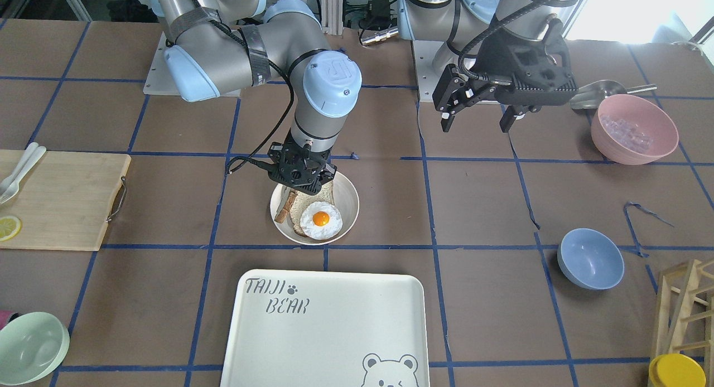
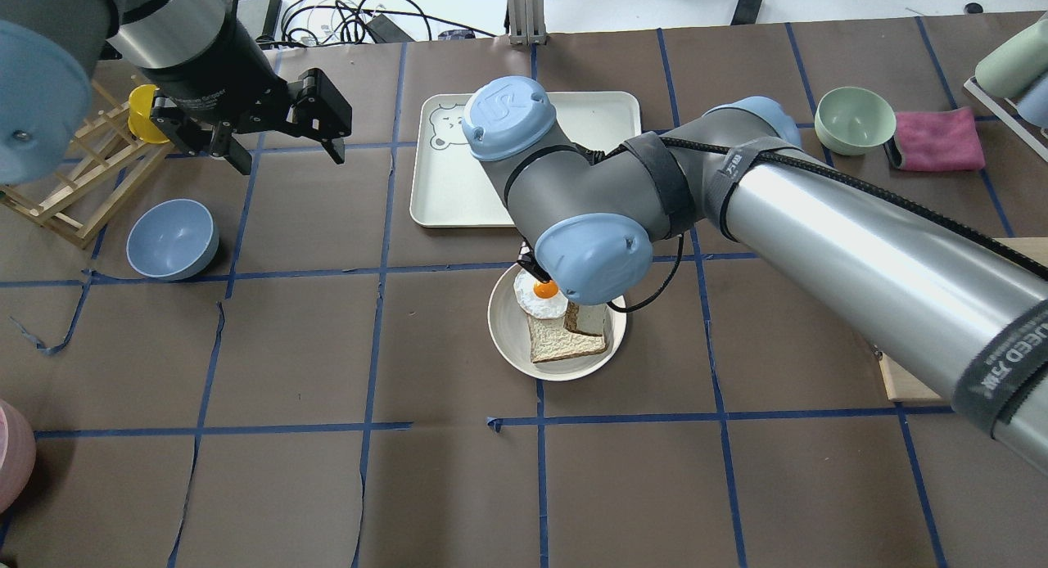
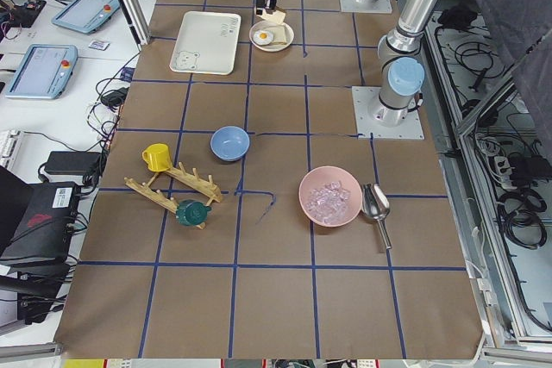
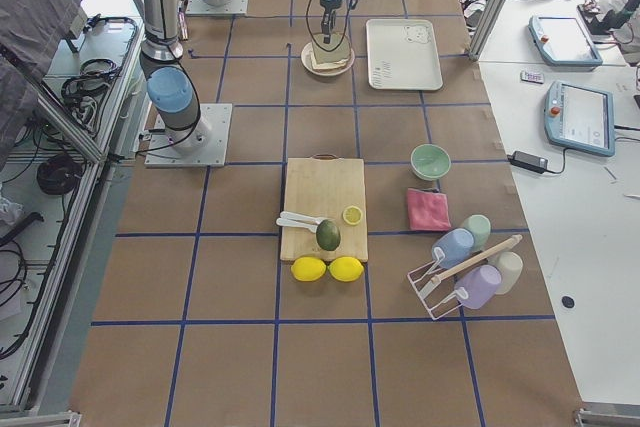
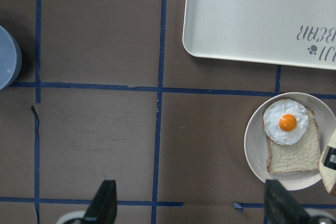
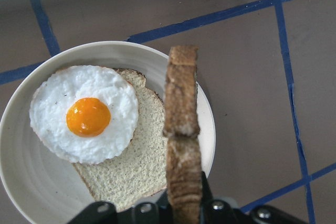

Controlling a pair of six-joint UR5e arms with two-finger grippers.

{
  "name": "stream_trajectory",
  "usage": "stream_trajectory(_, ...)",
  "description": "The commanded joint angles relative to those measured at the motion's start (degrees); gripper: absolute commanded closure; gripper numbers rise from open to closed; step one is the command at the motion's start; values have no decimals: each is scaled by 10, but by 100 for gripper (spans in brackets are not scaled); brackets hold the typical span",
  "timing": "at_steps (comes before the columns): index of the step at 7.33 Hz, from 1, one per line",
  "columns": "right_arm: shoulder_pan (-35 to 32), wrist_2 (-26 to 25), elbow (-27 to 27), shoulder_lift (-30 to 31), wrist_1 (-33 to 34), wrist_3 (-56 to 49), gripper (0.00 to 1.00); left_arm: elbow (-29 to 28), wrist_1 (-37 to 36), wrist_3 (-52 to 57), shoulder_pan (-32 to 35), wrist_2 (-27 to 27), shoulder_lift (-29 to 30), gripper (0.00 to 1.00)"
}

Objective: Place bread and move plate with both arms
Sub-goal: 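Carry the bread slice with the right gripper over the egg plate, then lay the bread slice on the egg and open the right gripper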

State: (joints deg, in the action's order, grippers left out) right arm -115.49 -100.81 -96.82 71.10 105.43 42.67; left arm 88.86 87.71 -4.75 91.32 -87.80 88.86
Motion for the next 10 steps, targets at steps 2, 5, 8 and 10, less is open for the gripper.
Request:
stream_trajectory(2, 0, 0, -12, -3, 4, 1, 100, 0, 0, 0, 0, 0, 0, 0)
stream_trajectory(5, 0, 9, -23, -4, 25, 17, 100, 1, 0, 0, -1, -2, -1, 0)
stream_trajectory(8, 0, 10, -35, -4, 56, 17, 68, 1, 0, 0, -1, -1, -1, 0)
stream_trajectory(10, 0, 11, -34, -4, 72, 18, 39, 1, 0, 0, -1, -2, -1, 0)
